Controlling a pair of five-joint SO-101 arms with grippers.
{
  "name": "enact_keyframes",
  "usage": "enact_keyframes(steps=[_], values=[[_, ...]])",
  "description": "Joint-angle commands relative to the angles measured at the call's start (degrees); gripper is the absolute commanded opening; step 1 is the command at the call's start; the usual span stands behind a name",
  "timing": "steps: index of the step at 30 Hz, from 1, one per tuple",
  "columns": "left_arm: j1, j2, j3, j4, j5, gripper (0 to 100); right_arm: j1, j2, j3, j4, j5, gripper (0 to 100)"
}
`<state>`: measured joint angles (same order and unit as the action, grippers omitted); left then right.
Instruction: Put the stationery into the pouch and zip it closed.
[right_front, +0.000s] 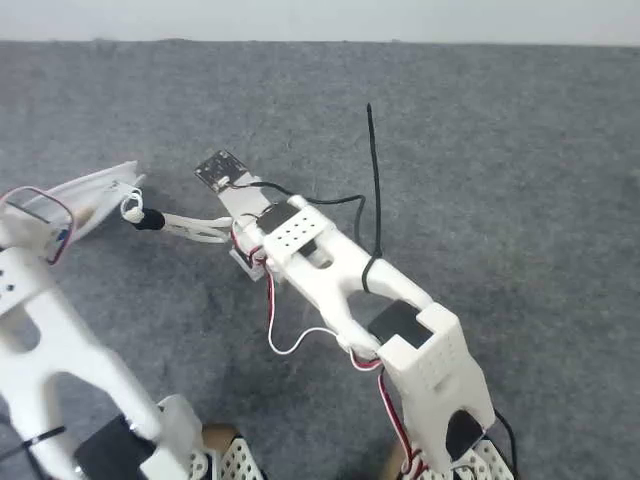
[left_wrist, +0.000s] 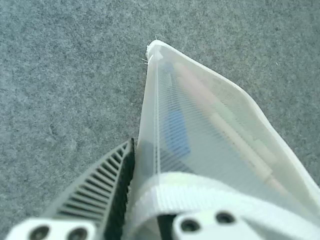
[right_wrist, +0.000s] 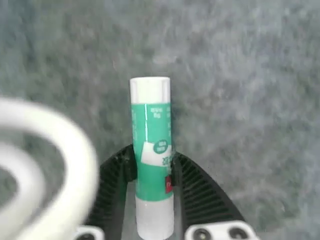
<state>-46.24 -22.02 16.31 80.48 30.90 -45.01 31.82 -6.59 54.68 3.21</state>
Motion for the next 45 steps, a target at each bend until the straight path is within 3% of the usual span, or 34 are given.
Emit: enact_keyframes(steps=[1, 8, 14, 21, 32, 37, 45], values=[[-0.35, -0.88, -3.65, -1.49, 0.70, 2, 1.89, -5.58, -2.11, 7.96, 2.64, 2.7], [-0.35, -0.88, -3.56, -2.11, 0.62, 2, 2.42, -9.27, -2.11, 20.79, 5.80, 4.5], [-0.35, -0.88, -3.56, -2.11, 0.62, 2, 1.36, -9.10, -2.11, 20.70, 5.71, 18.4], [-0.35, -0.88, -3.56, -2.11, 0.62, 2, -0.48, -8.92, -1.93, 13.49, -2.37, 14.7], [-0.35, -0.88, -3.56, -2.11, 0.53, 2, -0.31, -2.68, -2.11, 10.15, -2.37, 14.3], [-0.35, -0.88, -3.56, -2.11, 0.53, 2, -0.31, -4.00, -2.11, 11.38, -0.88, 0.0], [-0.35, -0.88, -3.47, -1.85, 0.53, 2, -0.57, -13.49, 0.62, 13.85, -0.70, 0.6]])
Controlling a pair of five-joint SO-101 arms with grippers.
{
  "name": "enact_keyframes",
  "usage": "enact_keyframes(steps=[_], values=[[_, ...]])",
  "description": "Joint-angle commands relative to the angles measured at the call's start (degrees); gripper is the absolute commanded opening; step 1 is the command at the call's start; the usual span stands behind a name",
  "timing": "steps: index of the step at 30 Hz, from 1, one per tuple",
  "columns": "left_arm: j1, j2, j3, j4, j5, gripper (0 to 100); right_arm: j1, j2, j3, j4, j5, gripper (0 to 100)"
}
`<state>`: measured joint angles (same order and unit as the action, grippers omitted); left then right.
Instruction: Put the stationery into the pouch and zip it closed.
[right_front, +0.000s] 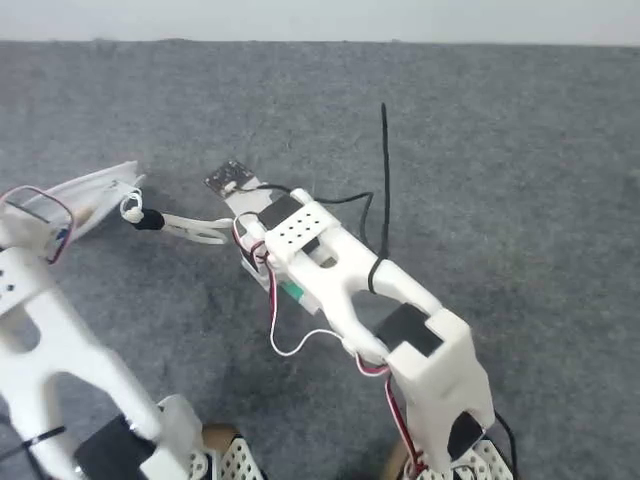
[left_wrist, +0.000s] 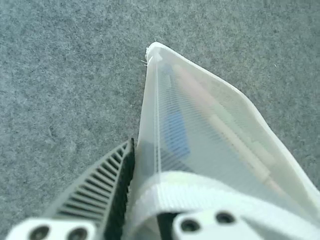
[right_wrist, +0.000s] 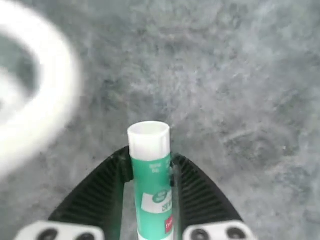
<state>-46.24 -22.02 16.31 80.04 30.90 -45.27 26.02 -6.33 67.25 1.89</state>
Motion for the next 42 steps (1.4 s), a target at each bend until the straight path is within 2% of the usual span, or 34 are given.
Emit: enact_keyframes(steps=[1, 12, 22, 29, 35, 42], values=[[-0.35, -0.88, -3.38, -1.41, 0.53, 2, -0.31, -9.27, 1.14, 1.27, 0.62, 0.6], [4.22, -0.88, -3.30, 0.53, 0.44, 2, -4.97, -25.27, 9.76, 0.66, 0.35, 0.6], [8.79, -0.88, -3.30, 2.02, 0.44, 2, -7.25, -40.04, 11.25, 0.57, -7.56, 0.6], [12.31, -0.88, -3.38, 3.69, 0.26, 2, -7.25, -46.64, 11.25, -4.97, -8.88, 0.6], [12.40, -0.88, -3.38, 3.69, -0.53, 2, -7.25, -50.59, 11.25, -9.19, -8.88, 0.6], [12.13, -0.88, -3.38, 3.69, -0.53, 2, -7.52, -51.03, 11.34, -22.90, -8.62, 0.6]])
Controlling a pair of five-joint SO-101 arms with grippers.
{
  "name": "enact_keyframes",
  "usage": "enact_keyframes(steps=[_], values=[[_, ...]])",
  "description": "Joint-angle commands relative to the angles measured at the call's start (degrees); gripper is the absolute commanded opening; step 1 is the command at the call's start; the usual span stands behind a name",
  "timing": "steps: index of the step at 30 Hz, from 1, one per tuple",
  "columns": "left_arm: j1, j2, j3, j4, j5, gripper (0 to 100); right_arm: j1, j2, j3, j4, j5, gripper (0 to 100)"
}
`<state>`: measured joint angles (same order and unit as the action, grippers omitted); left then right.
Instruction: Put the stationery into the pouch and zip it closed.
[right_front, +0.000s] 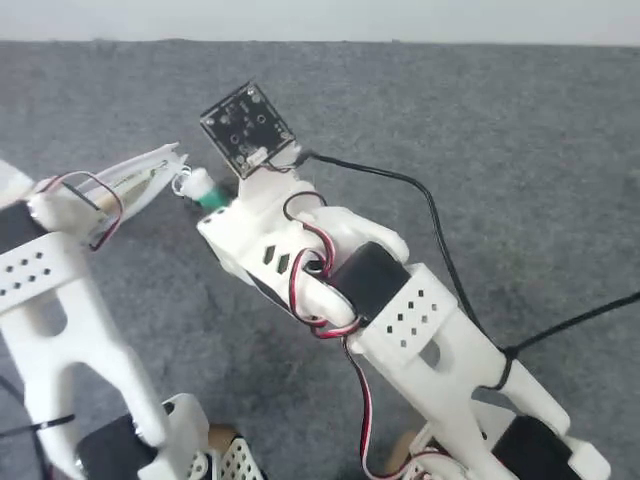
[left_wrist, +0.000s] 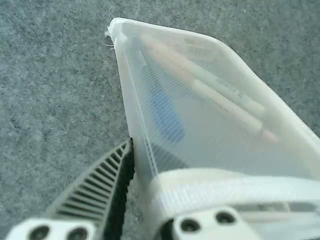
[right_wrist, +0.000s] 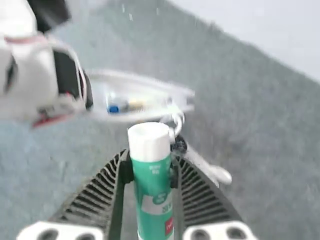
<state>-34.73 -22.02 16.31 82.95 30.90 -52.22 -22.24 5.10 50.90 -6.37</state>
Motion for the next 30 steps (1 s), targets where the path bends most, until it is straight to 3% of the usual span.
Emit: enact_keyframes(steps=[1, 14, 30], values=[[0.53, -0.88, -3.38, 0.79, -0.53, 2, -1.36, -2.59, 0.26, -9.10, -0.35, 0.6], [-0.97, -0.79, -3.38, 0.44, -0.53, 2, -4.79, 1.54, 17.93, -55.87, -0.18, 0.6], [-1.32, -0.53, -3.38, 0.35, -0.44, 2, -4.70, 17.19, 23.12, -86.29, -0.18, 0.6]])
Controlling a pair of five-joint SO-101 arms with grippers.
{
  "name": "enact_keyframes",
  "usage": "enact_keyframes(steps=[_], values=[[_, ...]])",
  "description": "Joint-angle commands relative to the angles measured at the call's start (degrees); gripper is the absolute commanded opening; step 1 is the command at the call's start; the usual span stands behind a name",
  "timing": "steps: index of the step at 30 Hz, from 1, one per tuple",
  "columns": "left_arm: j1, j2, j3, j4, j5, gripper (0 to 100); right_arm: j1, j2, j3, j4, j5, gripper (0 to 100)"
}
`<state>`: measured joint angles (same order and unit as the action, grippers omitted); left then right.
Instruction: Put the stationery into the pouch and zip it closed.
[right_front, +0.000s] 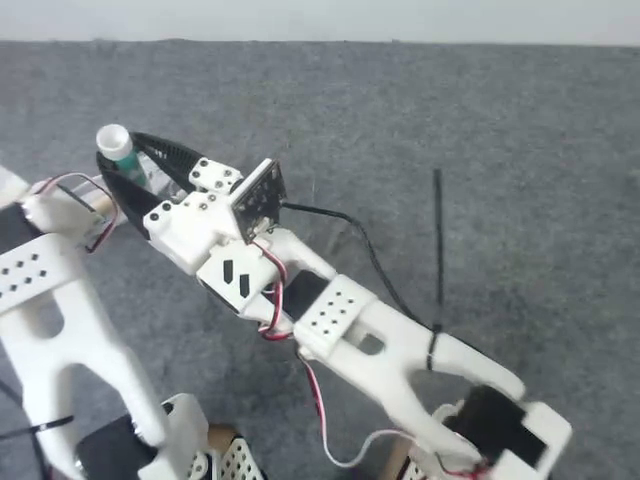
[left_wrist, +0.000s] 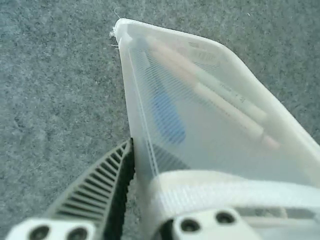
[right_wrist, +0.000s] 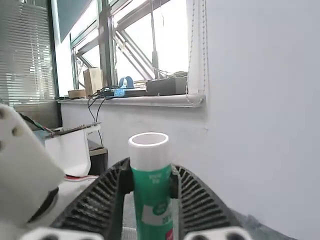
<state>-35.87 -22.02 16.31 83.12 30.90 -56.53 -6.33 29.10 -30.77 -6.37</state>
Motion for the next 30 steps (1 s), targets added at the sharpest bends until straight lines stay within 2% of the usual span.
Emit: enact_keyframes(steps=[1, 7, 13, 18, 24, 30], values=[[-0.18, -0.53, -3.38, 0.18, -0.44, 2, -0.31, 3.03, -0.97, -6.46, -0.18, 0.6], [-0.18, -0.53, -3.38, 0.18, -0.44, 2, 0.04, 13.49, -2.90, -21.14, 0.44, 0.6], [-0.18, -0.53, -3.38, 0.18, -0.44, 2, 0.22, 21.23, -4.92, -27.12, 8.35, 0.6], [-0.18, -0.44, -3.38, 0.18, -0.44, 2, 0.22, 22.29, -5.01, -27.91, 10.73, 1.3], [-0.18, -0.44, -3.38, 0.18, -0.44, 2, 0.31, 22.20, -4.66, -27.91, 10.99, 16.9], [-0.18, -0.44, -3.38, 0.18, -0.44, 2, 0.31, 17.80, -1.76, -27.82, 10.99, 17.7]])
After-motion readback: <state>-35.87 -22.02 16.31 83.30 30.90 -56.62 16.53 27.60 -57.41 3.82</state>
